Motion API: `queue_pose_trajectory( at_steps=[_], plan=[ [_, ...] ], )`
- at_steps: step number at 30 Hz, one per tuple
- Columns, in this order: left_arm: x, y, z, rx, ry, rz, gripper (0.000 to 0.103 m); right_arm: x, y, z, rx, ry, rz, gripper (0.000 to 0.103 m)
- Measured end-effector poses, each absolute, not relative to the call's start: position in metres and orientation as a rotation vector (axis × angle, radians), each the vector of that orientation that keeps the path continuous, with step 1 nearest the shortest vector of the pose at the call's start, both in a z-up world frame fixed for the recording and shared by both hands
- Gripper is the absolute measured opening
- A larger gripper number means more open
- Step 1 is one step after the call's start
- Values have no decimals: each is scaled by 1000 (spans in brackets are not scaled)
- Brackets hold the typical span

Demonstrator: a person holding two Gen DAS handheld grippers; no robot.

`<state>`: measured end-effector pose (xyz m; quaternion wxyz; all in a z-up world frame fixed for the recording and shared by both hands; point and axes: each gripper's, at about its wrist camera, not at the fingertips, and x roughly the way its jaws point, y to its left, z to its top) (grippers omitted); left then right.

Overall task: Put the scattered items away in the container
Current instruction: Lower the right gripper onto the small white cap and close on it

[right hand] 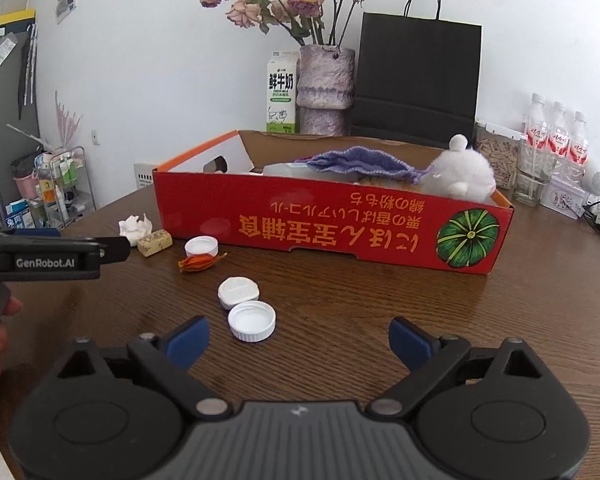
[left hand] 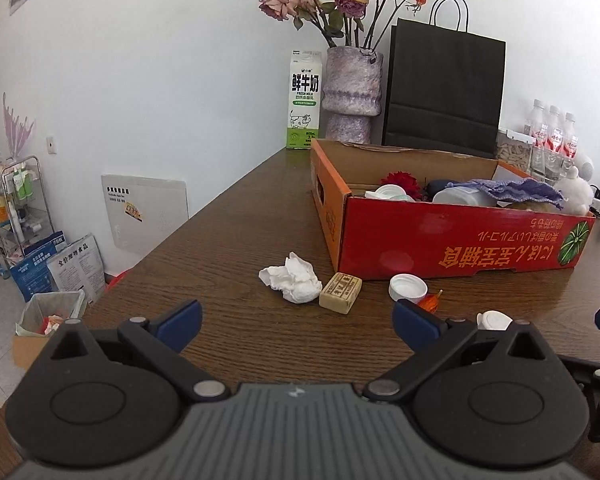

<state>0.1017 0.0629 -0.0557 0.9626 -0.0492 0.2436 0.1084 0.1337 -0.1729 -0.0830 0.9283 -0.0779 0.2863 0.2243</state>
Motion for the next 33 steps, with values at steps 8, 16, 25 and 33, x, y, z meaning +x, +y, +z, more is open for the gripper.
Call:
queue_pose_trajectory(
  at_steps=[8, 16, 25, 33],
  plan=[
    [103, 70, -57, -153, 514, 217, 103, 155, -157, -88, -157, 647, 482, 73],
    [106, 70, -58, -159, 535, 203, 103, 147, -159, -86, -156, 619, 476, 27],
    [106, 69, -59, -161, 544, 202, 103, 147, -170, -83, -114, 597, 420, 27],
    [112, 67, -58, -131, 568, 211, 103, 146, -171, -83, -112, 589, 415, 27]
  ],
)
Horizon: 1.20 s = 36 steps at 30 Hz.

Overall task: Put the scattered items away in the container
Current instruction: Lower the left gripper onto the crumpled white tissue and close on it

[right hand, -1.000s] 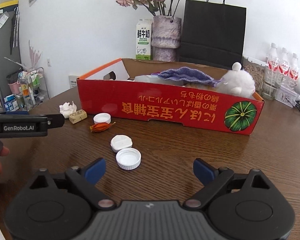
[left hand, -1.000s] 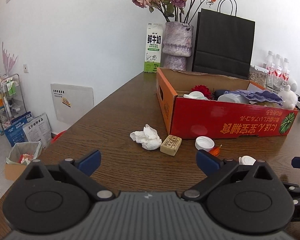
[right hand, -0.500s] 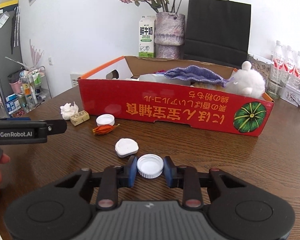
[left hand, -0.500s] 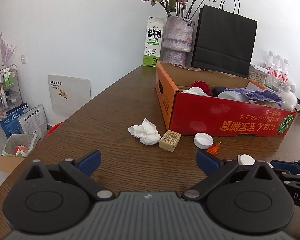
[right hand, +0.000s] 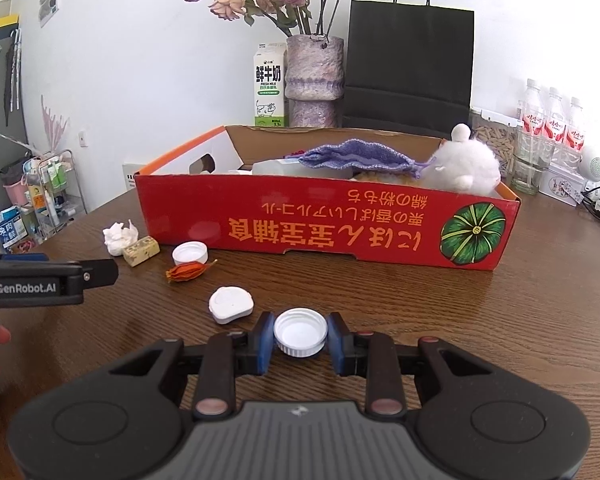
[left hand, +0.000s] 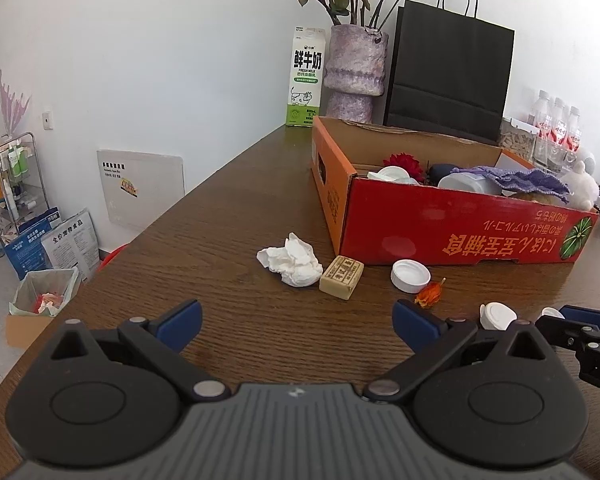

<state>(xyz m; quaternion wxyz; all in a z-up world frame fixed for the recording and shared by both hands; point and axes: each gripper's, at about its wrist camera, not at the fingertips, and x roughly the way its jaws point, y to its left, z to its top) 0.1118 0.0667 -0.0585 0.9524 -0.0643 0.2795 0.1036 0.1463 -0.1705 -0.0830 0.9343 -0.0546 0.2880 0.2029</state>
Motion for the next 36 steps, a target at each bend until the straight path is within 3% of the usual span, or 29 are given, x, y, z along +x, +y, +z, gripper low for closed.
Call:
queue_pose_trajectory(
  at_steps=[14, 17, 19, 24, 26, 28, 29, 36],
  plan=[
    [156, 107, -44, -163, 611, 270, 103, 165, -174, -72, -84, 514, 351, 27],
    [166, 107, -49, -176, 630, 269, 96, 175, -173, -70, -84, 497, 333, 27],
    [170, 106, -52, -175, 640, 271, 86, 182, -173, -70, -76, 497, 326, 27],
    [171, 104, -59, -166, 647, 273, 71, 189, -173, -78, -60, 519, 330, 27],
    [170, 101, -60, -145, 638, 270, 59, 188, -173, -78, -59, 509, 332, 27],
    [169, 97, -60, -116, 630, 275, 29, 186, -172, -78, -61, 504, 339, 27],
    [168, 96, -60, -115, 627, 262, 20, 185, -172, -78, -62, 503, 342, 27],
    [162, 100, -59, -162, 596, 269, 15, 185, -171, -78, -64, 505, 349, 27]
  ],
)
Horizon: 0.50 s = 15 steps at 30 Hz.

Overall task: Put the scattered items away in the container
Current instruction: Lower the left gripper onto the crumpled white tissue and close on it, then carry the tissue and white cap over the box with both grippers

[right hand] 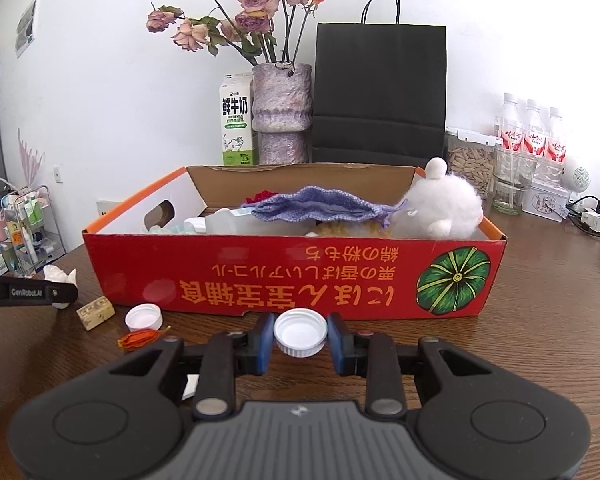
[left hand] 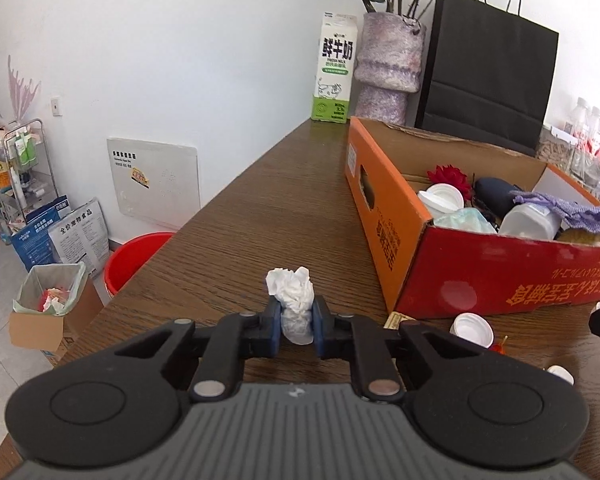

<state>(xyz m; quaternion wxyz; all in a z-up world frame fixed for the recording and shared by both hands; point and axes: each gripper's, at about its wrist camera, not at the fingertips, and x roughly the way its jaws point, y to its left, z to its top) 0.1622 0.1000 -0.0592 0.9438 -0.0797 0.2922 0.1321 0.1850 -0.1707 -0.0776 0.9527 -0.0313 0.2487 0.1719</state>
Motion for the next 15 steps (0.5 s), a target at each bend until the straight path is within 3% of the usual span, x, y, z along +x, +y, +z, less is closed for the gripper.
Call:
queue_pose_trajectory(
  at_steps=[15],
  plan=[
    [134, 95, -32, -203, 441, 271, 16, 175, -174, -73, -53, 426, 332, 27]
  ],
)
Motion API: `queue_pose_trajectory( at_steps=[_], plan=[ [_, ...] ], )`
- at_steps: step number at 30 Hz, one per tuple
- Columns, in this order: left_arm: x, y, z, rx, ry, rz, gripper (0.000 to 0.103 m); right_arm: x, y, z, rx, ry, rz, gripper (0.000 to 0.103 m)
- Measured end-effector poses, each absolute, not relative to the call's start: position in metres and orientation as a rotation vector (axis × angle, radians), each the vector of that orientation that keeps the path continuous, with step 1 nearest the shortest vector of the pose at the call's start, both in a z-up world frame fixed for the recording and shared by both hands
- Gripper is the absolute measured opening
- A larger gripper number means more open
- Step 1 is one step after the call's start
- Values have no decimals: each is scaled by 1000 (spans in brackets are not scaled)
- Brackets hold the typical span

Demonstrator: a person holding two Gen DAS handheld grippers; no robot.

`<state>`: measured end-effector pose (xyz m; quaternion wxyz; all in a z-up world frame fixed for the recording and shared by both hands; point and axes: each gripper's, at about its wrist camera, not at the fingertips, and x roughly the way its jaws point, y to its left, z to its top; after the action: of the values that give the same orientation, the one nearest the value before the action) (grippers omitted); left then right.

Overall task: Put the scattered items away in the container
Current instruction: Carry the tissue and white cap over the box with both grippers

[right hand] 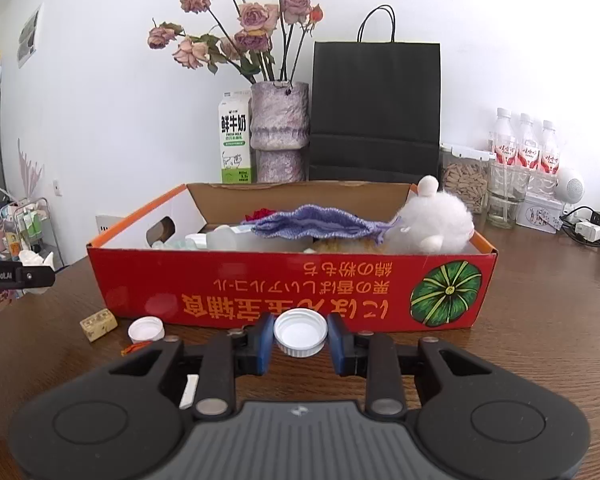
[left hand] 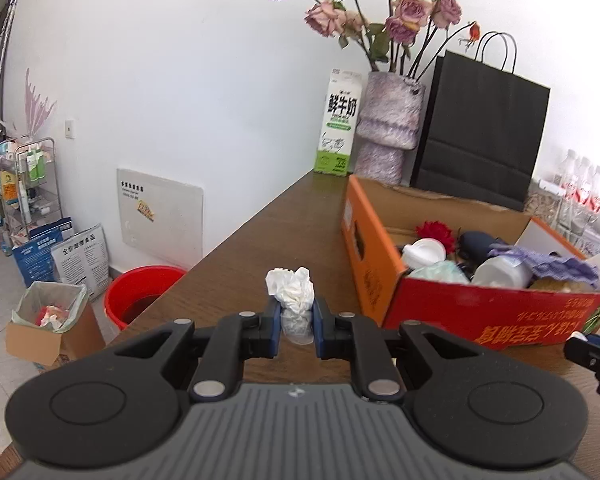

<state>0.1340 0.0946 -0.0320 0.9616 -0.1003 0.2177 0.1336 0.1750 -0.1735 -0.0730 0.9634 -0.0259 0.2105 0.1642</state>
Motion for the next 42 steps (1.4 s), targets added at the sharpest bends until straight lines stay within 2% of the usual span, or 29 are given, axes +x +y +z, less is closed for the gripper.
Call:
queue_pose_trajectory(
  at_steps=[5, 12, 19, 25, 28, 42],
  plan=[
    [137, 82, -14, -202, 389, 223, 16, 171, -170, -66, -66, 381, 336, 27],
    [155, 53, 21, -186, 287, 153, 16, 177, -158, -23, -54, 255, 370, 27],
    [203, 38, 41, -230, 252, 162, 16, 216, -143, 10, -36, 164, 348, 27],
    [249, 37, 27, -244, 269, 193, 16, 256, -138, -1, -14, 191, 365, 27],
    [267, 38, 6, -202, 363, 217, 16, 270, -134, -19, -57, 222, 393, 27],
    [265, 36, -11, -166, 403, 219, 16, 271, -128, -39, -67, 288, 380, 27]
  ],
)
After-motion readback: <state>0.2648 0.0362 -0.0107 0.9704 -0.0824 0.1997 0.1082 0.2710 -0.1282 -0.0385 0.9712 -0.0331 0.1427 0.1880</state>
